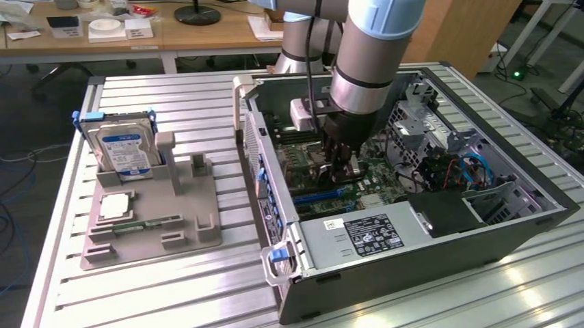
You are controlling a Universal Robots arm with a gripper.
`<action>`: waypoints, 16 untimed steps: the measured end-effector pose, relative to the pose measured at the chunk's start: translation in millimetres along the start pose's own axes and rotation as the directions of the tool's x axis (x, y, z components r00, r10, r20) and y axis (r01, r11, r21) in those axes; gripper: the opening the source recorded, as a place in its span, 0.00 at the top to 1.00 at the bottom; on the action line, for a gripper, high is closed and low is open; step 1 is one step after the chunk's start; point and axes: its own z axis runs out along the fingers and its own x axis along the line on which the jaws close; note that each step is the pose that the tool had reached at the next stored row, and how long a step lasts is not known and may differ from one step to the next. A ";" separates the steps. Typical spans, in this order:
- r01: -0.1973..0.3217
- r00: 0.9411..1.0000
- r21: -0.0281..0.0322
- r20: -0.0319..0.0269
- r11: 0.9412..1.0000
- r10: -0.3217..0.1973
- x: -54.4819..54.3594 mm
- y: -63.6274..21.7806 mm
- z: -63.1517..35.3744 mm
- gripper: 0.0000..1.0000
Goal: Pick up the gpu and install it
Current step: 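Insert the gpu into the slot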
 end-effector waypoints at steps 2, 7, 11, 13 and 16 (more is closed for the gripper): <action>0.000 1.000 0.000 0.000 1.000 0.000 0.9 0.1 1.5 0.72; 0.001 1.000 0.000 0.000 1.000 -0.001 1.4 4.3 3.4 0.72; 0.006 1.000 0.006 0.000 1.000 -0.006 1.5 5.7 3.3 0.72; 0.010 1.000 0.014 0.000 1.000 -0.010 1.4 5.9 3.5 0.72; 0.011 1.000 0.014 0.001 1.000 -0.011 1.5 7.3 3.9 0.72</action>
